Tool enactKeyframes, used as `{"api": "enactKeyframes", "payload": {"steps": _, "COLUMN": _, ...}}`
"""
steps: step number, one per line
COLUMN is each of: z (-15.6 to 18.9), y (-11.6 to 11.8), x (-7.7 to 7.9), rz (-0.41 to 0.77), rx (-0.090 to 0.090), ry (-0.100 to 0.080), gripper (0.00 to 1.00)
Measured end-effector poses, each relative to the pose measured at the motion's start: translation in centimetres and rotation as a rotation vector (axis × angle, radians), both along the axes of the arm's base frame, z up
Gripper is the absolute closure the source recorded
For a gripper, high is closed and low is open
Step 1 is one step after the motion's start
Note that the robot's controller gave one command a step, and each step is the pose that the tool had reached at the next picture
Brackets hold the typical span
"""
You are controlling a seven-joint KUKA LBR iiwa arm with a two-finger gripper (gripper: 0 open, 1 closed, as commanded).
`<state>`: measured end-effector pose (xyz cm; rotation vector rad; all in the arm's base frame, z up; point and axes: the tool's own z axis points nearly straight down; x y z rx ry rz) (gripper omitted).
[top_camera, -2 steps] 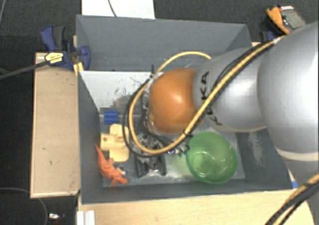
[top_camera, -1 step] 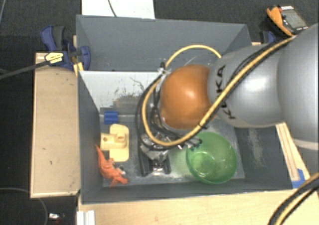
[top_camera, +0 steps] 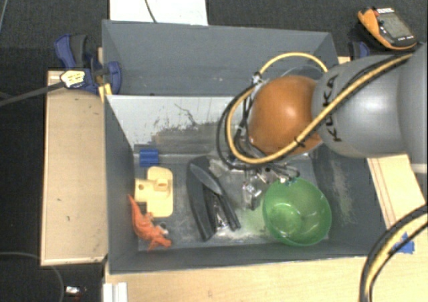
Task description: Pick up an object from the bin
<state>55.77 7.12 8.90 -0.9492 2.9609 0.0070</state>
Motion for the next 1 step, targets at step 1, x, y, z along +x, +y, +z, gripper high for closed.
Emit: {"api": "enactKeyframes", "payload": {"steps": 1, "z": 0.0, "y": 0.05, "x": 0.01, "rz": -0.001, "rx": 0.0, "ry": 0.0, "gripper": 0.0}}
